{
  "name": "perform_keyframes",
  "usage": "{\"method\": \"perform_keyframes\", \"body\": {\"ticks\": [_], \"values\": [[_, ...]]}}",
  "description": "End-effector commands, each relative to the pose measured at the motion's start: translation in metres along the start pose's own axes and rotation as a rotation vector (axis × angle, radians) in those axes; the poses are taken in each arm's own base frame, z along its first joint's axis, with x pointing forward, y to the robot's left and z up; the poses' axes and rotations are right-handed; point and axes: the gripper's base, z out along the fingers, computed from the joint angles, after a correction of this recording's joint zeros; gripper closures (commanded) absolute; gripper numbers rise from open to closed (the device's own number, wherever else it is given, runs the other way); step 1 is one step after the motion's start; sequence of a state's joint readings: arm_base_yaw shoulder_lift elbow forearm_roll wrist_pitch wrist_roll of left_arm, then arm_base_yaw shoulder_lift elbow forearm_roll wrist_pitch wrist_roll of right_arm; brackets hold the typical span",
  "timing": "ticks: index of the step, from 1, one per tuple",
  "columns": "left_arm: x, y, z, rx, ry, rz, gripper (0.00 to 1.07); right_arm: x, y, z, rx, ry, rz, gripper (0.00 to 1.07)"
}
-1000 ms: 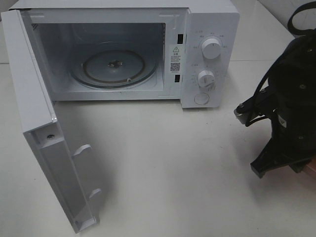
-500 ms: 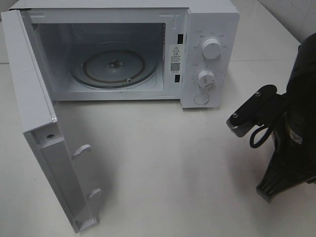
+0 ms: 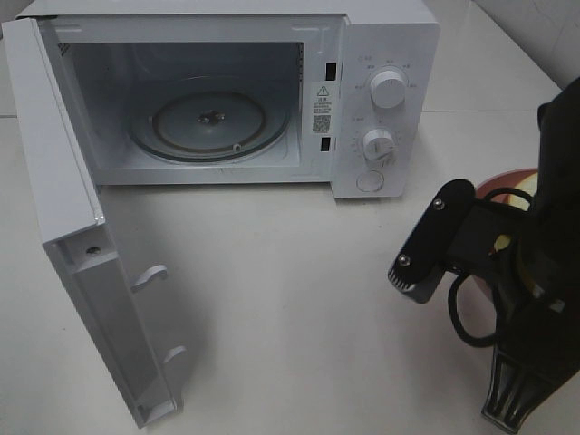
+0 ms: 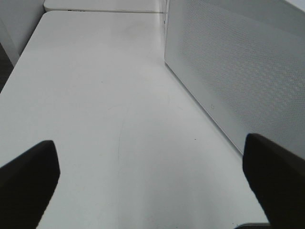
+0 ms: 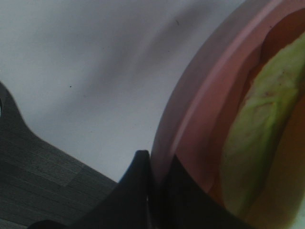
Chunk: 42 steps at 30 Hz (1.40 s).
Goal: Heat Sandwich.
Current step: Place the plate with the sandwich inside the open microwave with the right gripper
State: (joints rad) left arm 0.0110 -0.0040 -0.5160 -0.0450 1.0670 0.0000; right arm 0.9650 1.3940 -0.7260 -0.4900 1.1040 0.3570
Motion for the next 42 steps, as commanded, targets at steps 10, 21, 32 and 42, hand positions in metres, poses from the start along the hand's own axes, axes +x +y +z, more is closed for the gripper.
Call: {"method": "perform_keyframes", "body": {"ticks": [10, 21, 32, 42], "values": [[0.001, 0.0, -0.003, 0.006, -0.021, 0.002, 0.06, 0.005, 0.017, -0.011, 0.05, -0.019, -0.19, 1.07], [0.001, 0.0, -0.003, 0.006, -0.021, 0.002, 0.06, 0.0, 0.022, -0.012, 0.038, -0.083, -0.354, 1.06], [0.001, 0.0, -0.003, 0.006, -0.021, 0.002, 0.06, -0.01, 0.027, -0.014, 0.024, -0.199, -0.58, 1.06], [0.001, 0.0, -0.003, 0.006, -0.021, 0.002, 0.06, -0.018, 0.031, -0.016, 0.045, -0.305, -0.849, 1.05]]}}
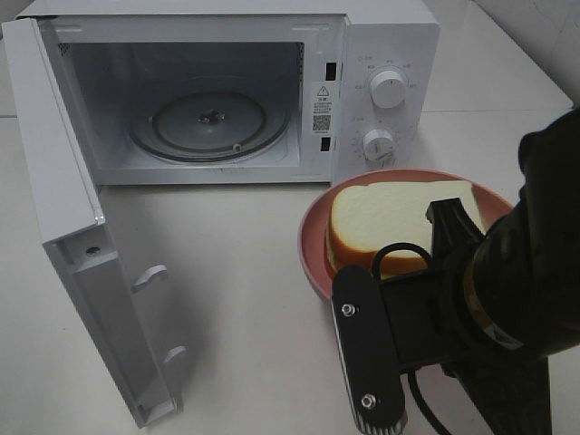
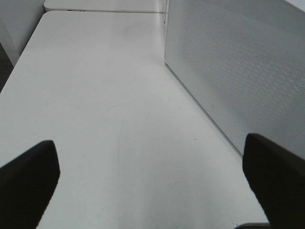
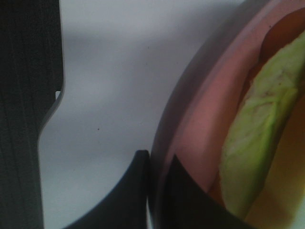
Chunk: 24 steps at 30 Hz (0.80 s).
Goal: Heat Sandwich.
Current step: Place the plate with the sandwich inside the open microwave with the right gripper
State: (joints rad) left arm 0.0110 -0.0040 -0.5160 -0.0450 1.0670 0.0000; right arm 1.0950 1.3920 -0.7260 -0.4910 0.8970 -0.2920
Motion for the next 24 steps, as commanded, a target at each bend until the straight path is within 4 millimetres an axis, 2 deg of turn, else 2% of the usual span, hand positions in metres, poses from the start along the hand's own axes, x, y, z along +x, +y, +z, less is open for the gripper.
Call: {"method": "perform_keyframes", "body": {"ticks": [1, 10, 13, 24], "values": [[0.001, 0.0, -0.003, 0.006, -0.021, 0.002, 0.06, -0.002, -0.002, -0.001, 0.038, -0.034, -0.111, 1.05], [0.001, 0.0, -0.003, 0.006, -0.021, 0.002, 0.06, -0.011, -0.003, -0.001, 0.058, -0.123, -0.109, 1.05], [0.001, 0.0, -0.003, 0.006, -0.021, 0.002, 0.06, -0.012, -0.005, -0.001, 0.068, -0.145, -0.158, 1.06], [0.001, 0.0, -0.003, 0.006, -0.021, 0.002, 0.06, 0.001, -0.027, 0.012, 0.051, -0.232, -0.344, 1.07]]}}
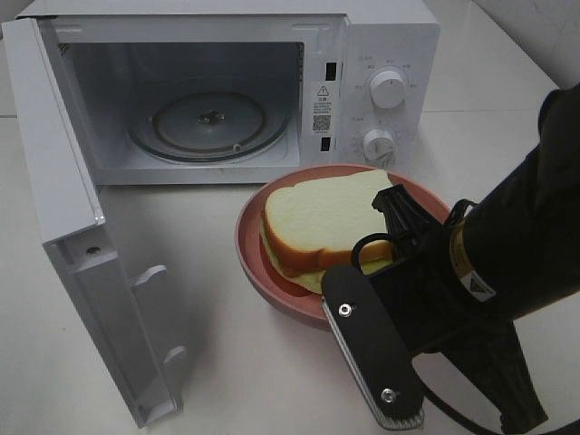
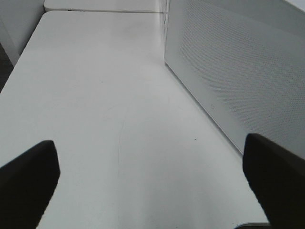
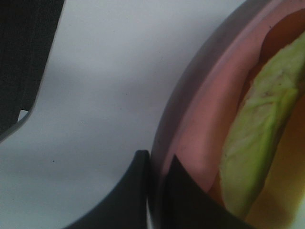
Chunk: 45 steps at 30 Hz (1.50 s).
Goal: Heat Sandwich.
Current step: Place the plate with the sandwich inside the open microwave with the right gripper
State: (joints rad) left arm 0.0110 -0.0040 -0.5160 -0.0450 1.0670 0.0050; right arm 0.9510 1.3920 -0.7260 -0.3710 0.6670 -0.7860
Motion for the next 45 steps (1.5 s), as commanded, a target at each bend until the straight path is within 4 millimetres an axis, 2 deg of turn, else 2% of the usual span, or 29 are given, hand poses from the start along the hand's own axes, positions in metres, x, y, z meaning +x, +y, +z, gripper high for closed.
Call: {"method": "perform_keyframes", "body": {"ticks": [1, 8, 14, 22, 28, 42, 45], "values": [[0.001, 0.0, -0.003, 0.006, -0.021, -0.003, 0.06, 0.005, -0.007, 0.002, 0.041, -0.037, -0.084, 1.07], [0.001, 0.0, -0.003, 0.006, -0.021, -0.003, 0.06, 0.011, -0.02, 0.004, 0.14, -0.083, -0.17, 1.07], [0.001, 0.0, -0.003, 0.006, -0.021, -0.003, 0.06, 0.019, -0.023, 0.005, 0.143, -0.07, -0.26, 1.07], [0.001, 0.0, -0.003, 0.006, -0.021, -0.003, 0.06, 0.034, -0.028, 0.008, 0.122, -0.083, -0.265, 1.07], [0.001, 0.0, -0.003, 0.006, -0.021, -0.003, 0.06, 0.047, -0.031, 0.011, 0.107, -0.122, -0.176, 1.07], [0.001, 0.0, -0.003, 0.006, -0.021, -0.003, 0.06, 0.044, -0.037, 0.016, 0.132, -0.135, -0.162, 1.07], [0.001, 0.0, -0.003, 0.006, -0.021, -0.003, 0.06, 0.034, -0.046, 0.021, 0.115, -0.144, -0.176, 1.07]]}}
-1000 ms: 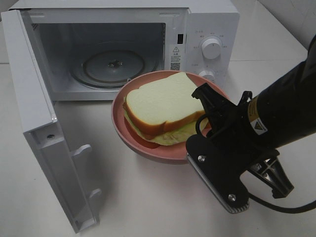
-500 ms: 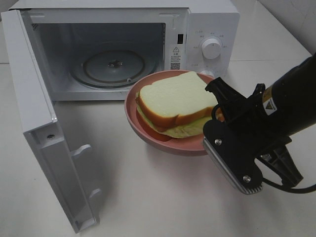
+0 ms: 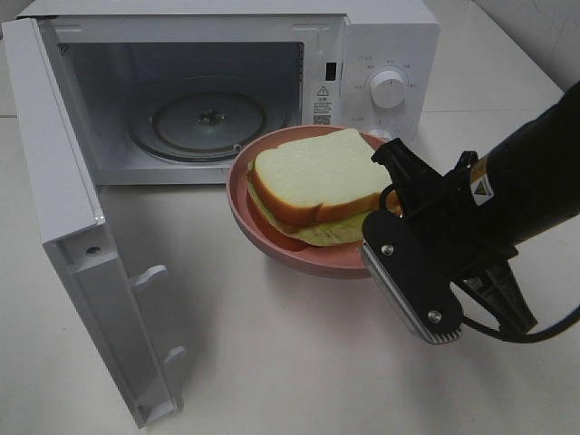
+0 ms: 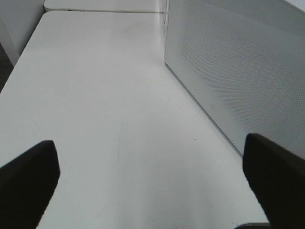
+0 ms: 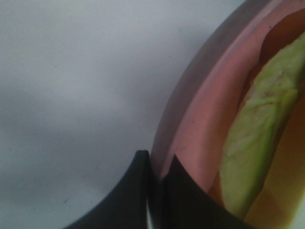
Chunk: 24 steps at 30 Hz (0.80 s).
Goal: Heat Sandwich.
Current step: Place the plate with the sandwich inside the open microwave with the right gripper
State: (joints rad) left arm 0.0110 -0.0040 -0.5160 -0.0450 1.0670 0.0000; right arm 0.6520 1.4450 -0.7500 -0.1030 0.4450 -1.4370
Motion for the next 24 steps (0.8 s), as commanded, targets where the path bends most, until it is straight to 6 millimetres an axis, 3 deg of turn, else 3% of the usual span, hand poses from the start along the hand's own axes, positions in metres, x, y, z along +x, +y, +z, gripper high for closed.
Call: {"method": "perform_keyframes", "body": {"ticks": [1, 9, 24], "values": [[0.001, 0.0, -0.003, 0.006, -0.021, 0.002, 0.06, -0.008, -0.014, 0.002, 0.04, -0.019, -0.022, 1.07], [0.001, 0.0, -0.003, 0.006, -0.021, 0.002, 0.06, -0.025, -0.038, 0.01, 0.055, -0.041, -0.066, 1.07], [0.001, 0.0, -0.003, 0.006, -0.021, 0.002, 0.06, -0.032, -0.077, 0.028, 0.081, -0.057, -0.042, 1.07]]}}
